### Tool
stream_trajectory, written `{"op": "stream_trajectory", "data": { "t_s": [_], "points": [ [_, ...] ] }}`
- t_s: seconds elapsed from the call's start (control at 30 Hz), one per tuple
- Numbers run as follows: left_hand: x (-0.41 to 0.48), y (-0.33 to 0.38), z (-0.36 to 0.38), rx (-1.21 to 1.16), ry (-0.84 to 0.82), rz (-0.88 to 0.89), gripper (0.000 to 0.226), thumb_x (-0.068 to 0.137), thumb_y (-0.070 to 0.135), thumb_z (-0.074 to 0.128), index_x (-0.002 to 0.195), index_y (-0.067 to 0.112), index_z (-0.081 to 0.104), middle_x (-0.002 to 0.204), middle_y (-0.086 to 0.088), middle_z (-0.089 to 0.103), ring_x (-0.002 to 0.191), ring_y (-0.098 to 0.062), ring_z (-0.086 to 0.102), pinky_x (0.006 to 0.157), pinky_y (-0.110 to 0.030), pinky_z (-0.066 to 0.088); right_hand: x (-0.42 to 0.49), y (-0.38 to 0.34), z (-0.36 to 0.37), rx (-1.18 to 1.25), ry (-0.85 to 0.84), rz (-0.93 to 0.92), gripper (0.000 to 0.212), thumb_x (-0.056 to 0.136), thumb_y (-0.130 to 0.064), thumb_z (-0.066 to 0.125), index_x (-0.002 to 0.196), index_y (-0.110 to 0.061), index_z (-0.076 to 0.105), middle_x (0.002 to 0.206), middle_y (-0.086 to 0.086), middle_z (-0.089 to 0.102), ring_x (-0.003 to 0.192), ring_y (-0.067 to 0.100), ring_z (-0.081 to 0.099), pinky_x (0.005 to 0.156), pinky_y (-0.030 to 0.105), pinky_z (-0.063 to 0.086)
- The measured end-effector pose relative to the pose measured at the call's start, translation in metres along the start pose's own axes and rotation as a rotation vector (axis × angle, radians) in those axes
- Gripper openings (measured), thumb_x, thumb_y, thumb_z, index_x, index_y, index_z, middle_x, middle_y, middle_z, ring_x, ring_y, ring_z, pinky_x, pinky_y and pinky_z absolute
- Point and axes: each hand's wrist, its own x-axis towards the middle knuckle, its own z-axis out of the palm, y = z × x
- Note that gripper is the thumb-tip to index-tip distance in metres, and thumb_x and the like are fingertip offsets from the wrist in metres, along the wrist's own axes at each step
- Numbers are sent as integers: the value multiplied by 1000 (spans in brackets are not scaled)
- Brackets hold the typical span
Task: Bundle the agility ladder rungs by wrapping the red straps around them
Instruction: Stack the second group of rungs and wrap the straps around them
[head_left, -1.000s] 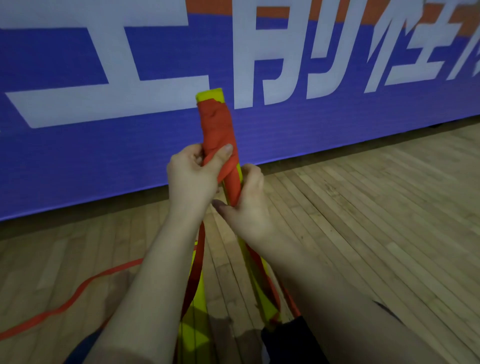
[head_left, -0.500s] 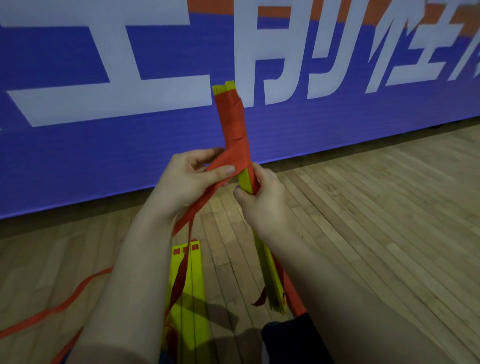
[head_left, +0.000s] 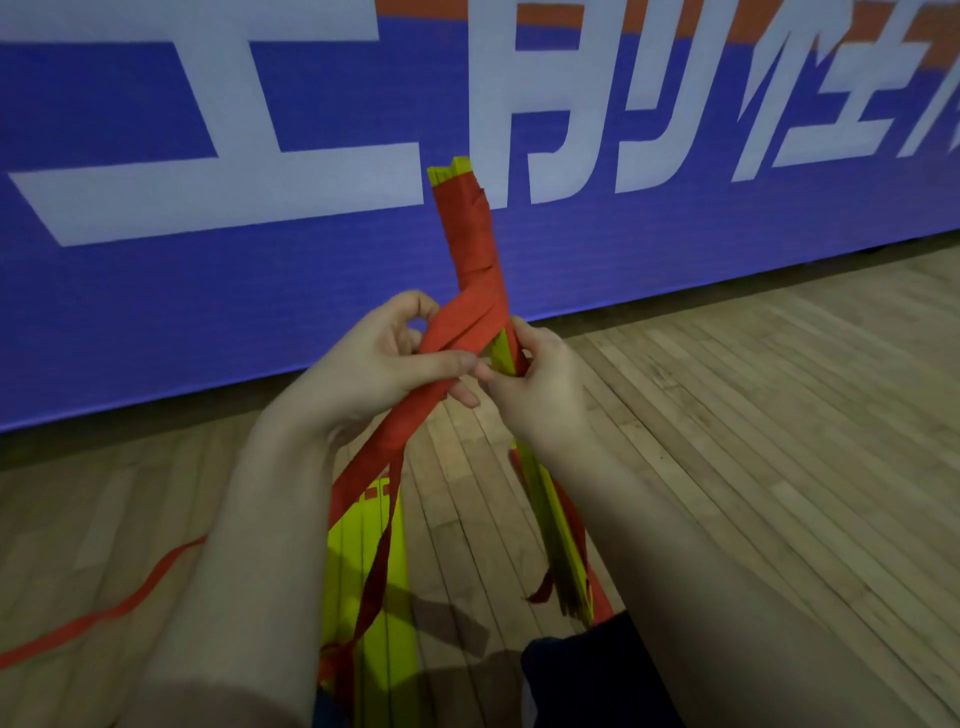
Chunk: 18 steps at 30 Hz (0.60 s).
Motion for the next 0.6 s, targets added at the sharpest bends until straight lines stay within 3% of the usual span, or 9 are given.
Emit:
{"op": "stream_trajectory", "data": {
  "t_s": [0.1, 0.27, 0.47, 0.6],
  "points": [
    [-3, 4, -1, 16, 6, 34, 25, 72, 19, 72, 83, 14, 50, 90, -15, 74, 65, -25, 70, 60, -26, 52, 0, 1, 1, 7, -1, 20, 26, 69, -36, 66, 82, -14, 65, 71, 8, 61, 67, 22, 58, 66, 43, 50],
    [-4, 2, -7, 90, 26, 0, 18, 76, 26, 67, 72, 10, 61, 85, -9, 75, 63, -20, 71, 53, -18, 50, 2, 3, -2, -34, -1, -11, 13, 68, -9, 66, 80, -6, 62, 64, 10, 53, 59, 22, 49, 59, 43, 46],
    [-4, -1, -18, 90, 71, 2, 19, 76, 23, 68, 87, 8, 69, 80, -9, 75, 60, -15, 69, 57, -18, 51, 4, 2, -10, 2, -3, -9, 14, 68, 0, 63, 80, -8, 62, 59, -8, 39, 55, 12, 37, 56, 29, 32],
    [1, -4, -22, -14, 149, -2, 41, 74, 22, 68, 114, 17, 62, 76, -11, 74, 53, -13, 67, 53, -17, 51, 4, -4, -14, 192, -39, 114, 31, 74, 8, 64, 91, -18, 62, 62, -9, 46, 59, 12, 42, 57, 27, 38]
  ]
}}
